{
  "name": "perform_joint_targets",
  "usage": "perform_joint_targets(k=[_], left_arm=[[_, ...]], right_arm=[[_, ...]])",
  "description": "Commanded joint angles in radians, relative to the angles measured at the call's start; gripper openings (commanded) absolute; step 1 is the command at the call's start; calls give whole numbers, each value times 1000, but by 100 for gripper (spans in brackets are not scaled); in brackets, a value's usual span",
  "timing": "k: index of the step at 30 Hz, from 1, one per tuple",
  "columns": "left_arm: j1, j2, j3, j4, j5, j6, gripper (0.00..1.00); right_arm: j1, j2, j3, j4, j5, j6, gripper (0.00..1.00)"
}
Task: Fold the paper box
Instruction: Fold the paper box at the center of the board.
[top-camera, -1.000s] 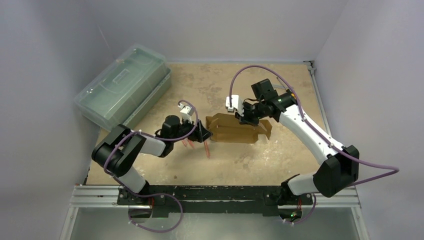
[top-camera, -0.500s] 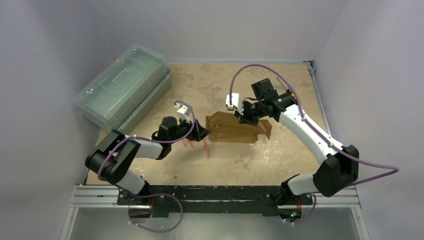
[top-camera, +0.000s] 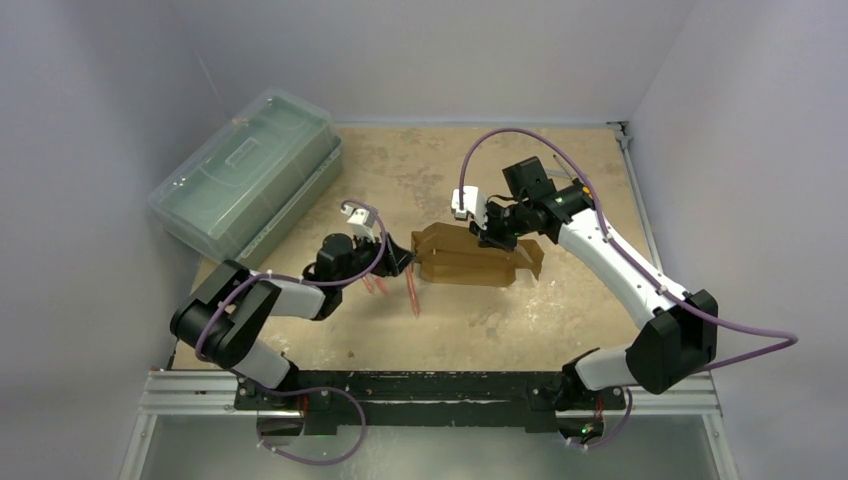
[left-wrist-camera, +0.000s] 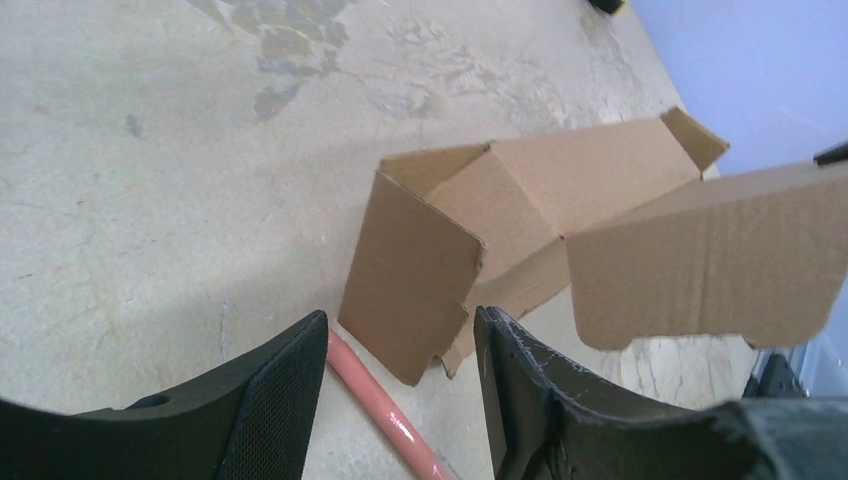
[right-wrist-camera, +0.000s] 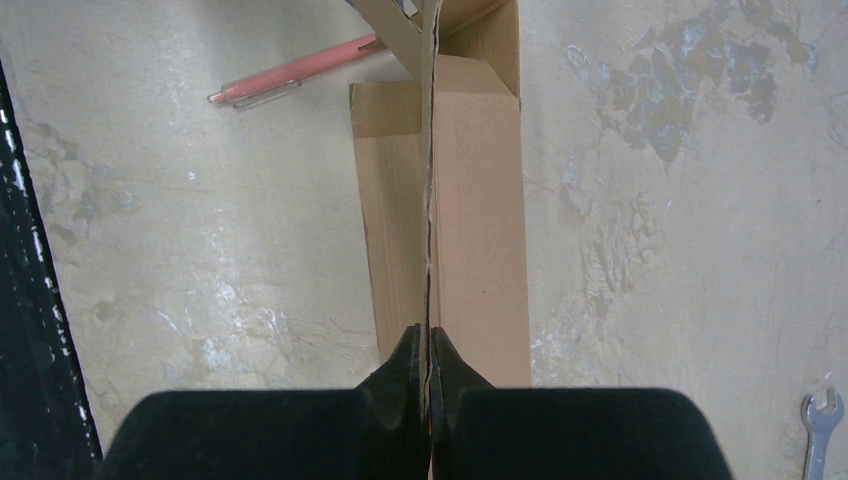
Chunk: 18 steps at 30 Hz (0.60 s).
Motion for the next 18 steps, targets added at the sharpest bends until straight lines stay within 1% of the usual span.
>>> perform_joint_targets(k=[1, 7, 11, 18], left_arm=[[0, -25, 5, 25, -103, -62, 55], [-1, -10, 1, 59, -108, -95, 56], [-1, -22, -25, 133, -84, -111, 56], [-11, -20, -53, 194, -102, -135, 57]], right_arm=[[3, 13, 39, 5, -21, 22, 0], [2, 14, 39, 4, -25, 24, 0], [2, 17, 42, 5, -24, 26, 0], [2, 17, 45, 3, -33, 26, 0]])
